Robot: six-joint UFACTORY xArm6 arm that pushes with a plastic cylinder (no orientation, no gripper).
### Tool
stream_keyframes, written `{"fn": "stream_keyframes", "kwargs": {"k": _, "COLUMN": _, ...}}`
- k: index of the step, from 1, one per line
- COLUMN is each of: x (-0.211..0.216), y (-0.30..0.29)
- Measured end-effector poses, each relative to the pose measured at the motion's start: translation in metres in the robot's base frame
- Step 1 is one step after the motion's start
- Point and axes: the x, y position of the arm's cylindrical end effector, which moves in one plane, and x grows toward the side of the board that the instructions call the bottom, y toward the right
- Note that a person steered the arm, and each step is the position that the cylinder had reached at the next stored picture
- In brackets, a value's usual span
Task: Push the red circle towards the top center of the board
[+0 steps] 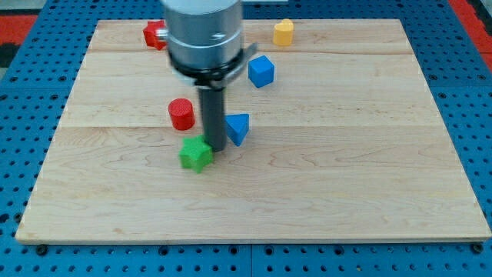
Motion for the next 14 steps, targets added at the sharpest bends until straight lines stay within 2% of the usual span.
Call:
{"fn": "stream_keyframes", "kwargs": {"k": 1, "x": -0.007, "y": -0.005}}
{"fn": "stream_keyframes", "kwargs": {"k": 2, "x": -0.045, "y": -0.010}}
{"fn": "stream_keyframes", "kwargs": {"k": 3, "x": -0.051, "y": -0.056}}
{"fn": "stream_keyframes", "kwargs": {"k": 4, "x": -0.089, "y": -0.063}}
{"fn": "stream_keyframes", "kwargs": {"k": 6, "x": -0.074, "y": -0.145}}
{"fn": "stream_keyframes", "kwargs": {"k": 9, "x": -0.114, "y": -0.169}}
{"fn": "stream_keyframes", "kwargs": {"k": 10, "x": -0.130, "y": -0.076}}
{"fn": "stream_keyframes", "kwargs": {"k": 11, "x": -0.144, "y": -0.011}}
{"fn": "stream_keyframes", "kwargs": {"k": 12, "x": -0.128, "y": -0.042}}
{"fn": "stream_keyframes", "kwargs": {"k": 13, "x": -0.131, "y": -0.077}}
{"fn": "stream_keyframes", "kwargs": {"k": 14, "x": -0.177, "y": -0.025}}
